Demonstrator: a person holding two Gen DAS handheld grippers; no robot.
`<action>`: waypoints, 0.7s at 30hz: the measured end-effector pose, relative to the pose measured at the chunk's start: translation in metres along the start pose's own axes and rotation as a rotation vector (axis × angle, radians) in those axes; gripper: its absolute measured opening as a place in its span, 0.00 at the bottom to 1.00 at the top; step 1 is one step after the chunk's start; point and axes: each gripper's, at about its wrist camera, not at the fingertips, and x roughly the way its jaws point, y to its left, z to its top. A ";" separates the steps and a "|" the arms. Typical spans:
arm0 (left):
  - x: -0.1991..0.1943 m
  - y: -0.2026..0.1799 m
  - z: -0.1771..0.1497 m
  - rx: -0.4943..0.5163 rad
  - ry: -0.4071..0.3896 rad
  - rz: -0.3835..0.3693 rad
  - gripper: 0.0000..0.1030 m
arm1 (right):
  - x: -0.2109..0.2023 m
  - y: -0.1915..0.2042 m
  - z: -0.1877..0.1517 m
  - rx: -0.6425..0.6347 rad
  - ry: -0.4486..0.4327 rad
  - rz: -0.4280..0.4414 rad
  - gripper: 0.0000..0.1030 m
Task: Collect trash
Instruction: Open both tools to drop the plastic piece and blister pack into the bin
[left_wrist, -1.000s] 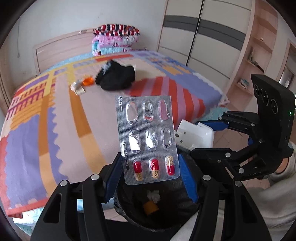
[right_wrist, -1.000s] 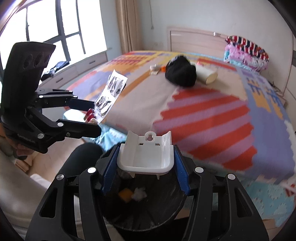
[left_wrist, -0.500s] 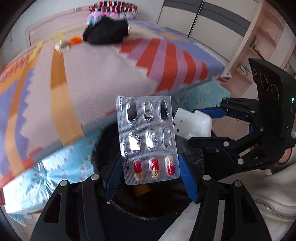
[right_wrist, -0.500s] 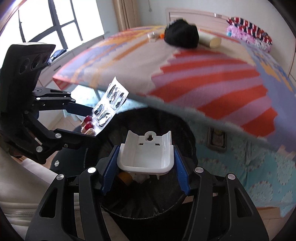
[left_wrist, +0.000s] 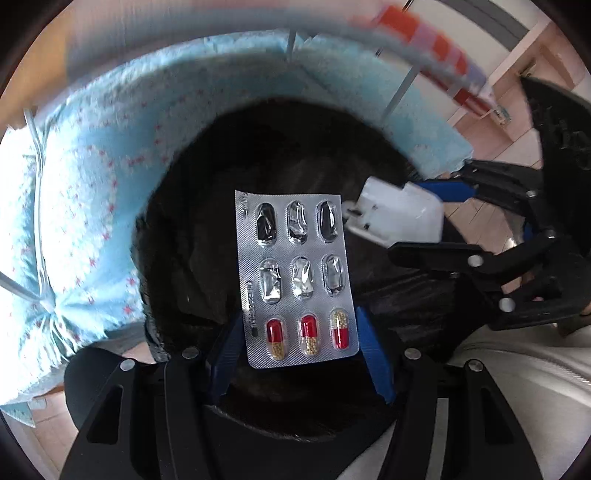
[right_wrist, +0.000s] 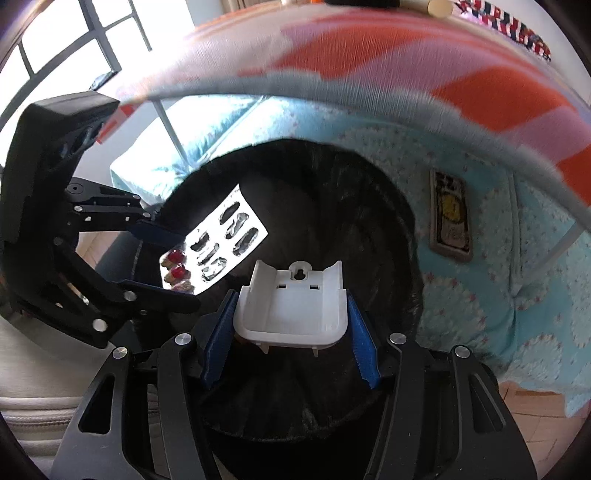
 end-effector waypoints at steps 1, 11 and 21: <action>0.005 0.000 -0.001 0.007 0.004 0.013 0.56 | 0.003 0.000 -0.001 0.000 0.008 -0.007 0.55; 0.013 -0.008 0.005 0.049 0.025 0.051 0.56 | 0.018 0.002 -0.003 -0.003 0.053 -0.034 0.55; 0.009 -0.012 0.007 0.024 0.042 0.065 0.58 | 0.018 0.004 -0.002 -0.003 0.051 -0.045 0.65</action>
